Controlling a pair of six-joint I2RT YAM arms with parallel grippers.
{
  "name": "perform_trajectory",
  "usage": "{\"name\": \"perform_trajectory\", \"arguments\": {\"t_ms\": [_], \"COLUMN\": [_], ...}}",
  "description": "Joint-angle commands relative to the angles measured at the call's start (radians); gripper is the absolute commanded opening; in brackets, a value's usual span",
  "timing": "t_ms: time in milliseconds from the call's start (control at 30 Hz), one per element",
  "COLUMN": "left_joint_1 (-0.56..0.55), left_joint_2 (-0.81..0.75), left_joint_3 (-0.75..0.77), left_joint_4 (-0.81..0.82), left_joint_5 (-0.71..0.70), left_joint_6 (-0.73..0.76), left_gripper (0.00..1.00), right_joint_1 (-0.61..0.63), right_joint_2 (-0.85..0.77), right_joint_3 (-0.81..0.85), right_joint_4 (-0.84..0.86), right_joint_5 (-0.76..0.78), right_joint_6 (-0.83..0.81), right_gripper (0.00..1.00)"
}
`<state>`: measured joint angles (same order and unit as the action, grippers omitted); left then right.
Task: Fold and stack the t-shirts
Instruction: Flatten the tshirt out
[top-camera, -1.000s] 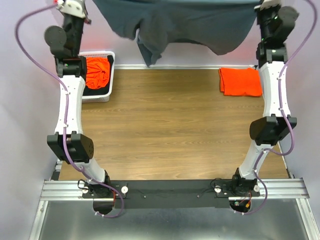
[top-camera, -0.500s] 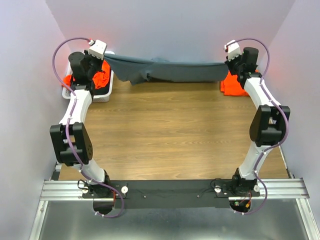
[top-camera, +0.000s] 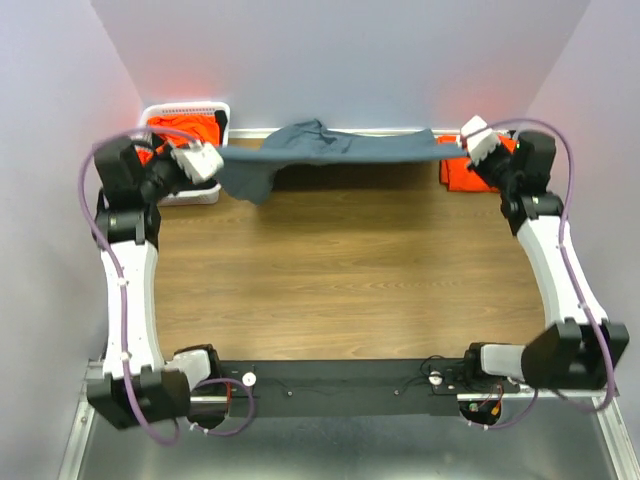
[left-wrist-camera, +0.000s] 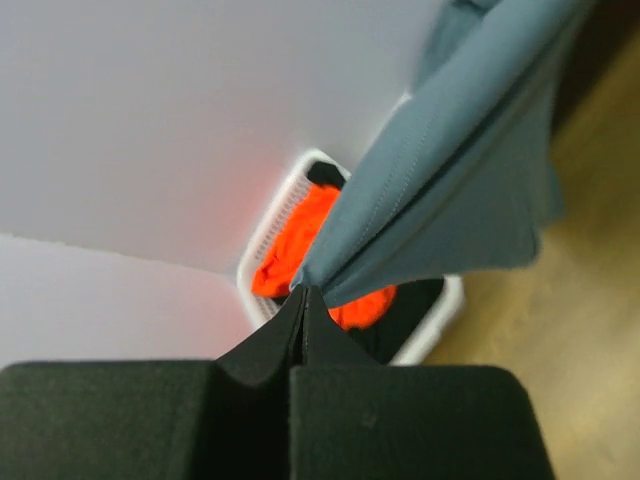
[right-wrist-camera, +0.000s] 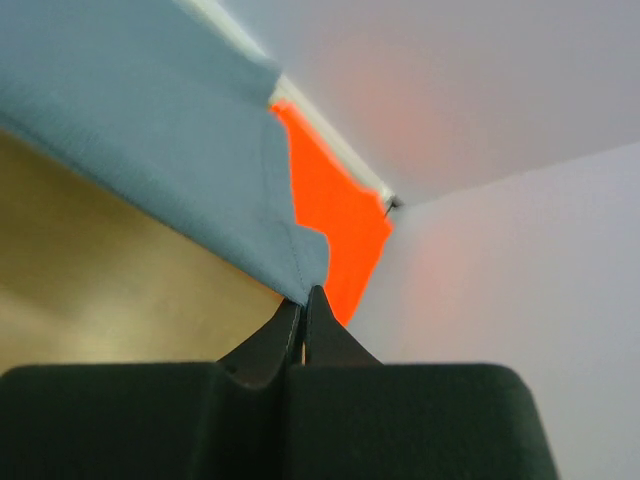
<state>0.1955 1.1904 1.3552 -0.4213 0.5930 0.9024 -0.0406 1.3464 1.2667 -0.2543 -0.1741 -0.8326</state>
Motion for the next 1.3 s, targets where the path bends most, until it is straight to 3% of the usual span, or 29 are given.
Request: {"name": "perform_trajectory", "arguments": {"t_ms": [0, 67, 100, 133, 167, 233, 267, 300, 333, 400, 500, 667, 700, 733, 833, 1000, 1100, 1267], "left_joint_1": [0.016, 0.016, 0.016, 0.016, 0.016, 0.016, 0.016, 0.015, 0.015, 0.016, 0.016, -0.047, -0.077, -0.143, -0.257, -0.41, -0.444, -0.507], "left_joint_2": [-0.147, -0.217, -0.239, -0.262, -0.302, -0.345, -0.368, -0.403, -0.411, -0.371, -0.24, -0.008, 0.023, 0.081, 0.173, 0.34, 0.441, 0.561], "left_joint_3": [-0.163, -0.22, -0.237, -0.251, -0.264, -0.272, -0.272, -0.271, -0.266, -0.248, -0.225, -0.18, -0.18, -0.191, -0.203, -0.205, -0.171, -0.143], "left_joint_4": [-0.44, -0.551, -0.621, -0.651, -0.698, -0.702, -0.702, -0.7, -0.698, -0.686, -0.618, -0.457, -0.433, -0.378, -0.32, -0.234, -0.214, -0.194], "left_joint_5": [0.042, 0.047, 0.044, 0.03, 0.027, 0.028, 0.033, 0.045, 0.051, 0.065, 0.088, 0.076, 0.026, -0.01, -0.137, -0.139, -0.101, -0.071], "left_joint_6": [0.37, 0.51, 0.53, 0.543, 0.565, 0.53, 0.521, 0.521, 0.523, 0.481, 0.368, 0.158, 0.114, 0.04, -0.058, -0.198, -0.238, -0.261], "left_gripper": [0.0, 0.0, 0.22, 0.3, 0.34, 0.44, 0.48, 0.55, 0.57, 0.59, 0.59, 0.5, 0.44, 0.42, 0.36, 0.37, 0.48, 0.53], "right_joint_1": [-0.01, -0.01, -0.01, -0.01, -0.01, -0.01, -0.01, -0.01, -0.01, -0.01, -0.01, -0.008, -0.007, -0.007, 0.002, 0.033, 0.033, 0.033], "right_joint_2": [-0.162, -0.229, -0.284, -0.312, -0.334, -0.391, -0.404, -0.423, -0.423, -0.397, -0.268, 0.032, 0.068, 0.141, 0.23, 0.339, 0.402, 0.476], "right_joint_3": [-0.19, -0.282, -0.306, -0.326, -0.348, -0.346, -0.342, -0.323, -0.313, -0.279, -0.234, -0.107, -0.092, -0.055, -0.01, 0.003, 0.006, 0.02], "right_joint_4": [-0.169, -0.239, -0.264, -0.323, -0.351, -0.434, -0.453, -0.479, -0.488, -0.491, -0.491, -0.502, -0.508, -0.511, -0.53, -0.539, -0.539, -0.537], "right_joint_5": [-0.022, -0.01, -0.001, 0.008, 0.024, 0.015, -0.011, -0.024, -0.036, -0.048, -0.036, 0.025, 0.036, 0.047, 0.061, 0.09, 0.105, 0.111], "right_joint_6": [-0.154, -0.195, -0.215, -0.232, -0.244, -0.244, -0.24, -0.232, -0.229, -0.211, -0.146, -0.027, -0.013, 0.021, 0.059, 0.112, 0.142, 0.194], "right_gripper": [0.01, 0.01, 0.01, 0.06, 0.19, 0.34, 0.56, 0.67, 0.75, 0.8, 0.77, 0.53, 0.49, 0.43, 0.37, 0.31, 0.28, 0.27]}}
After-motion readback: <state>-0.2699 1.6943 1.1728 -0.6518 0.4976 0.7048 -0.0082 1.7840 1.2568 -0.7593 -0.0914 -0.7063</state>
